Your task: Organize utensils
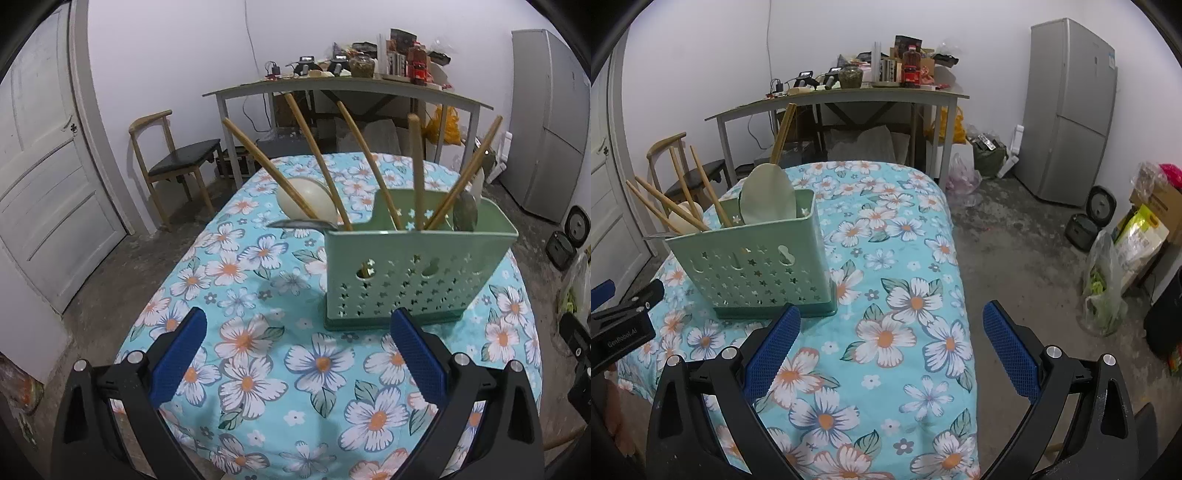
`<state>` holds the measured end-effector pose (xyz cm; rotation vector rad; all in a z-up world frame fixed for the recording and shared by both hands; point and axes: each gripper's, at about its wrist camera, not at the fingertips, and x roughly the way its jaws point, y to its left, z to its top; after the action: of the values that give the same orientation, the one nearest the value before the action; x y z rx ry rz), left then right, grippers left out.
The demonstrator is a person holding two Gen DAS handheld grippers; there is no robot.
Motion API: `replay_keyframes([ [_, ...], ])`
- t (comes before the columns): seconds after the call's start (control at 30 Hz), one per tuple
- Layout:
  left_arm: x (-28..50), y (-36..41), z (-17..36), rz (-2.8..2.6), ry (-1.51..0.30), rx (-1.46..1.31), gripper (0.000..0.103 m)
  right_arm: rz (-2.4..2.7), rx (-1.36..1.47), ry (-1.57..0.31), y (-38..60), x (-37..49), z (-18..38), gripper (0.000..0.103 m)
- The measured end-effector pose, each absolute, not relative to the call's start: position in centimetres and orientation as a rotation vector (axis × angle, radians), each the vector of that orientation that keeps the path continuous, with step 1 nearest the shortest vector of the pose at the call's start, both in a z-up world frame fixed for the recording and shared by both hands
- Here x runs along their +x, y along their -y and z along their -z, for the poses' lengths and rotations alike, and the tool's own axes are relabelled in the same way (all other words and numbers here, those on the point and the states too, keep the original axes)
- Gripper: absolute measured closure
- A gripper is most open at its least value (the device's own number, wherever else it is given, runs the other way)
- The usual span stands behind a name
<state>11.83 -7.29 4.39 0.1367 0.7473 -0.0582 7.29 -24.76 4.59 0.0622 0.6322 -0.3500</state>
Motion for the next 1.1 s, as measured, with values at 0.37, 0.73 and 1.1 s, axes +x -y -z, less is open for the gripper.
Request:
replay_keyframes([
  [0.37, 11.7, 7.2, -4.0, 0.045, -0.761, 0.158, 0.006, 0.34, 0.069, -0.642, 25.2, 7.0, -4.5, 0.008],
  [0.73, 12.0, 6.4, -4.1, 0.012, -0.767, 0.15, 0.006, 0.353, 0.067, -0.637, 26.0, 6.9, -4.5, 0.008],
  [1.1, 12.1, 6.3, -4.2, 0.003, -0.764, 0.151, 0.006, 0.381, 0.072, -0.632, 27.3, 6.5, -4.7, 0.008],
])
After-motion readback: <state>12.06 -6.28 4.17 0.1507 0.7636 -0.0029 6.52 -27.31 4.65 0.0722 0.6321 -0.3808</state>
